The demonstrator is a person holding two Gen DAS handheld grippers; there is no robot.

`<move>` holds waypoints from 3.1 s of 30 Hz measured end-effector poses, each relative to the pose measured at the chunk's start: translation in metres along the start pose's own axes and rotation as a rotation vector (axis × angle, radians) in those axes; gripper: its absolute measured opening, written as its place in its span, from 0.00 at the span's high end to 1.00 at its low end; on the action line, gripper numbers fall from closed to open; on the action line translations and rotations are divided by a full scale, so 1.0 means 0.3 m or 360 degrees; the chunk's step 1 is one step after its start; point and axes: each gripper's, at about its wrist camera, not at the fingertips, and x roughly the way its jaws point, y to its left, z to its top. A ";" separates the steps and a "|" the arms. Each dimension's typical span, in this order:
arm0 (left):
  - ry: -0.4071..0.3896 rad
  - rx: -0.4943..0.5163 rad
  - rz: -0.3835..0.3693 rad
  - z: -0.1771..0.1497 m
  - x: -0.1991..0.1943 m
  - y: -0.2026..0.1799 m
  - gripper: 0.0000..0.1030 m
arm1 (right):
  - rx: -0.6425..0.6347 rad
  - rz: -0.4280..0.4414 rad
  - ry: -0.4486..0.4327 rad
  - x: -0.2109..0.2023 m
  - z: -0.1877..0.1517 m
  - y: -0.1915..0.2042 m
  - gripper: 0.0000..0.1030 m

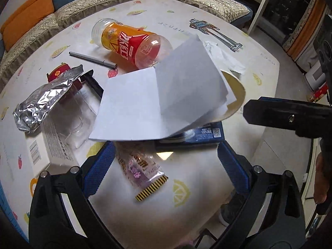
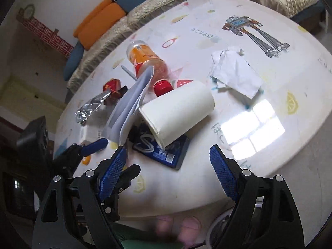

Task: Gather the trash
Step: 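Grasp the white paper with the left gripper while the right gripper grasps the paper cup rim, then lift the paper and paper cup and carry both over the trash bin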

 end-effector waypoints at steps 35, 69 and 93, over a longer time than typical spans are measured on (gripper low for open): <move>-0.0204 0.0114 -0.0097 0.111 -0.002 -0.009 1.00 | 0.0186 0.0059 -0.0065 -0.085 -0.041 -0.175 0.95; -0.0137 0.0407 -0.0085 0.055 0.042 -0.208 0.47 | 0.0264 0.0047 -0.0170 -0.236 -0.056 -0.289 0.92; -0.0136 0.0306 -0.0008 0.153 0.146 -0.146 0.95 | 0.0252 0.0086 -0.0098 -0.066 -0.048 -0.285 0.96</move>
